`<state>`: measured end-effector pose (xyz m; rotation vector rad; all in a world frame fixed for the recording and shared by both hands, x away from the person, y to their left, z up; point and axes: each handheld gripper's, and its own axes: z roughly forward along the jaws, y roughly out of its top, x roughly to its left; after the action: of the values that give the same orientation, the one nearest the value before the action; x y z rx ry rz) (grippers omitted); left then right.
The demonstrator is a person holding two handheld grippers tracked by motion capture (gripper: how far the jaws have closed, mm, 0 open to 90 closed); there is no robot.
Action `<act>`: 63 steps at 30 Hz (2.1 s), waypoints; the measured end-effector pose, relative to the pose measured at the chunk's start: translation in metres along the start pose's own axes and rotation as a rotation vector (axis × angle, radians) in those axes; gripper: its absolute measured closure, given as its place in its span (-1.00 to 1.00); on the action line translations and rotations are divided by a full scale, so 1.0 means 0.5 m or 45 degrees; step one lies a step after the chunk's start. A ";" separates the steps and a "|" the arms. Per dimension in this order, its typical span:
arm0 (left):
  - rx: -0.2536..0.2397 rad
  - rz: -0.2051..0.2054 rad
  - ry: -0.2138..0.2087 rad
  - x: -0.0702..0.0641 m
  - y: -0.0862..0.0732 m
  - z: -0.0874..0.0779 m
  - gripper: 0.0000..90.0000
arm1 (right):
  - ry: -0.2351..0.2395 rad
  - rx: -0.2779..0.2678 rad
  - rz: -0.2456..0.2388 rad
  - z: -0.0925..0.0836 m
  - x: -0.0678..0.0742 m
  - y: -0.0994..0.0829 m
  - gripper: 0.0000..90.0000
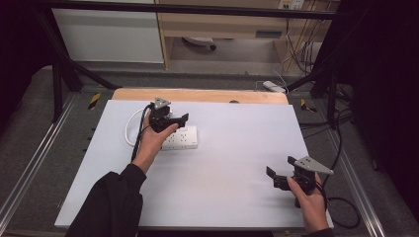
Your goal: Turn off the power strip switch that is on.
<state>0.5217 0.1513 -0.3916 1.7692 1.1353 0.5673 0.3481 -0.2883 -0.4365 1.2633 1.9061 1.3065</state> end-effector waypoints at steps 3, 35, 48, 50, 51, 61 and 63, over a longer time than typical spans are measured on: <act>0.009 -0.015 0.007 0.004 -0.003 0.005 -0.52 | -0.001 0.001 0.002 0.000 0.000 0.000 -0.90; 0.061 0.014 -0.066 -0.004 -0.022 0.034 0.88 | -0.003 0.001 -0.005 0.000 0.000 0.001 -0.90; 0.056 -0.036 -0.061 0.009 -0.029 0.046 1.00 | 0.000 -0.001 -0.003 0.000 -0.001 0.001 -0.90; 0.060 -0.046 -0.063 0.011 -0.030 0.047 1.00 | 0.001 -0.001 -0.003 0.000 0.000 0.001 -0.90; 0.062 -0.047 -0.065 0.011 -0.030 0.048 1.00 | 0.002 0.000 -0.002 0.000 0.000 0.001 -0.90; 0.082 -0.052 -0.072 0.008 -0.035 0.056 1.00 | 0.001 -0.002 -0.003 0.001 0.000 0.001 -0.90; 0.082 -0.052 -0.075 0.007 -0.036 0.057 1.00 | 0.002 -0.001 0.000 0.001 0.000 0.001 -0.90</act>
<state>0.5372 0.1441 -0.4209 1.8016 1.1577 0.4563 0.3487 -0.2880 -0.4363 1.2619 1.9062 1.3084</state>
